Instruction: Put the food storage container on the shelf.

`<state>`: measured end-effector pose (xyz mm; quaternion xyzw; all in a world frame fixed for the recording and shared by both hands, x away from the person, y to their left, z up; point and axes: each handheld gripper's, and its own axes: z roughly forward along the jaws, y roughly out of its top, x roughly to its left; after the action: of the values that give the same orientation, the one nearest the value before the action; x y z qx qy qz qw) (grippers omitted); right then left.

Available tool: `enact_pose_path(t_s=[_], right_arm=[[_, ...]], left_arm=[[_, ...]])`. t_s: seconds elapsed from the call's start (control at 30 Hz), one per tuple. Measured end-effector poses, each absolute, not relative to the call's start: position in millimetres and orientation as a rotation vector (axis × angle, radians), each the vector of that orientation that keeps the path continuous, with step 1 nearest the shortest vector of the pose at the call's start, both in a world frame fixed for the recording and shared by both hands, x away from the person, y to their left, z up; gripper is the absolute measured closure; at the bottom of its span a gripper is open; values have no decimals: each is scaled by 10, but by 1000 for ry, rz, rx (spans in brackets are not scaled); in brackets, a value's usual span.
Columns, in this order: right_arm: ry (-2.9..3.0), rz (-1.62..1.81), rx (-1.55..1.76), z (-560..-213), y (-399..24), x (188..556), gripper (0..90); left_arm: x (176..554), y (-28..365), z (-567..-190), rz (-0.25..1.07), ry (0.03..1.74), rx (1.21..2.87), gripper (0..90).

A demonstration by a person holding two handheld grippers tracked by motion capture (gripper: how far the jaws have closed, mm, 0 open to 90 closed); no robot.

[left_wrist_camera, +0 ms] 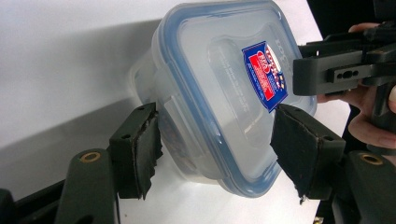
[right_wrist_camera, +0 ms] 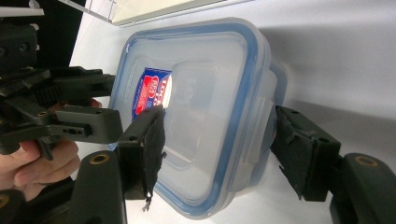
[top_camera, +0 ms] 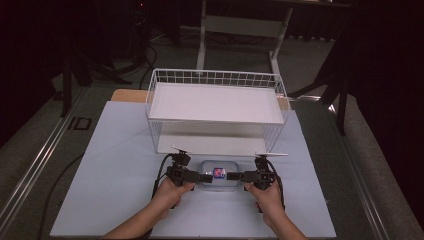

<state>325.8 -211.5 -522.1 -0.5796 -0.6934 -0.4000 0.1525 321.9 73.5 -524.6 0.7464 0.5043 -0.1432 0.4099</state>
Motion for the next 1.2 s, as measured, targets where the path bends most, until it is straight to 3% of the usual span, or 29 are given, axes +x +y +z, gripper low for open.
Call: enact_pose_path(t_s=[0.17,0.23,0.7,1.2], right_arm=[[-2001,-1175,-1665,-5221,-2112,3220,366],[-2032,-1175,-1658,-5194,-2102,3196,375],[-2106,-1277,-1650,-5114,-2083,3023,404],[-2184,-1440,-1639,-4762,-1971,3273,399]], left_arm=[[3209,763,-5250,-370,1263,1865,367],[3218,822,-5245,-409,1288,1816,444],[3006,710,-5055,-175,1239,1929,485],[3245,823,-4786,-70,1181,1850,490]])
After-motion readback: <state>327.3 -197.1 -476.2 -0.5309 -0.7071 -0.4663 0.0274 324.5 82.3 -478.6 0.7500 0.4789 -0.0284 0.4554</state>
